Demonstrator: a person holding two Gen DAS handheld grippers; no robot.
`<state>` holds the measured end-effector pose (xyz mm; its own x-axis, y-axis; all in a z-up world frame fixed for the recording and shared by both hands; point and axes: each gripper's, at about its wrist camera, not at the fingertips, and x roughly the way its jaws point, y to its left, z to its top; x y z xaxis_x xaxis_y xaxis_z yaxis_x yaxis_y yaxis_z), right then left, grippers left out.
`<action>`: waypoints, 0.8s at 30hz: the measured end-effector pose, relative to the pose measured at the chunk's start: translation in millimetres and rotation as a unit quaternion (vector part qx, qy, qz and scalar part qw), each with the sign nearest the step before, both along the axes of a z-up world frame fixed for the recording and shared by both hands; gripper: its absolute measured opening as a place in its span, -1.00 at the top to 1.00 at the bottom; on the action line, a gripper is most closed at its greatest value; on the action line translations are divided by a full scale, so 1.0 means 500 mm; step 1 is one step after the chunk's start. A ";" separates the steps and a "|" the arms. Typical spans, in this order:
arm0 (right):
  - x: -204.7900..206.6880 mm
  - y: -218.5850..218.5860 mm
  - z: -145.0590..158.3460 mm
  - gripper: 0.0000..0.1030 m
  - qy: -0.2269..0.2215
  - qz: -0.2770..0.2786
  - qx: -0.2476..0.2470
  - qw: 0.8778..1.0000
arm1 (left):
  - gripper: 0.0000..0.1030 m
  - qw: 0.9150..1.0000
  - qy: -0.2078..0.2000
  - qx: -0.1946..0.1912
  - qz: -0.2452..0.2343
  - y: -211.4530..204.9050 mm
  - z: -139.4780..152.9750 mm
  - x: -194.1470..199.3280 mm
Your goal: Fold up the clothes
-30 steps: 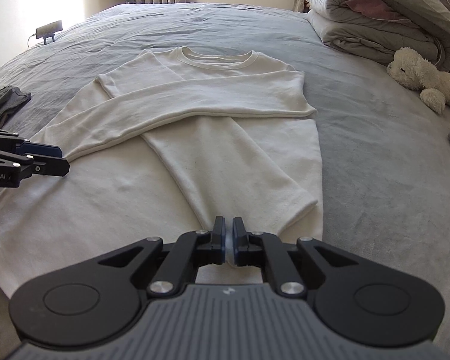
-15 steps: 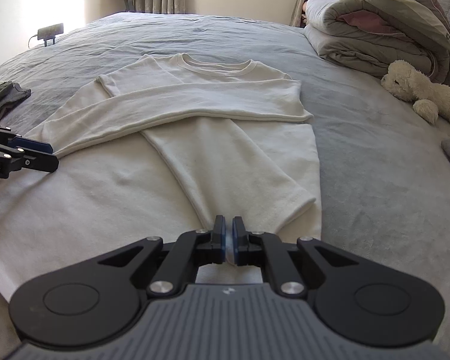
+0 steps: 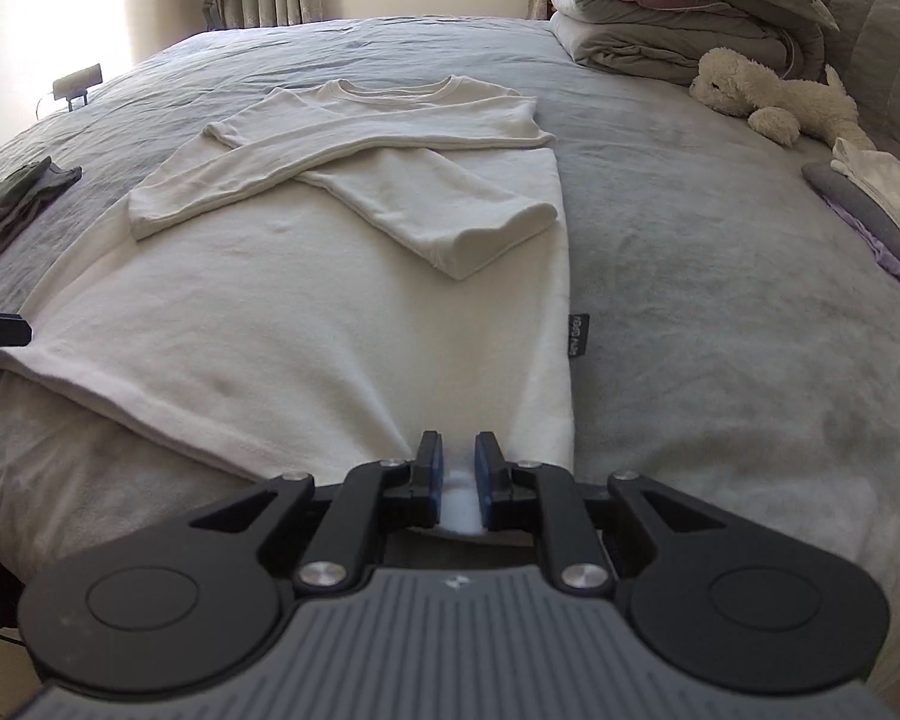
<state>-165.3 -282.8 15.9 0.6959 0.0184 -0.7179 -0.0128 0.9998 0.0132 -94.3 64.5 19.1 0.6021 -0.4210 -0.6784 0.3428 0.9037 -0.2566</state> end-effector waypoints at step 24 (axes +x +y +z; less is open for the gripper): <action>-0.093 0.009 0.029 0.39 0.008 -0.097 0.059 0.994 | 0.02 0.983 0.027 -0.152 0.099 0.116 0.017 -0.046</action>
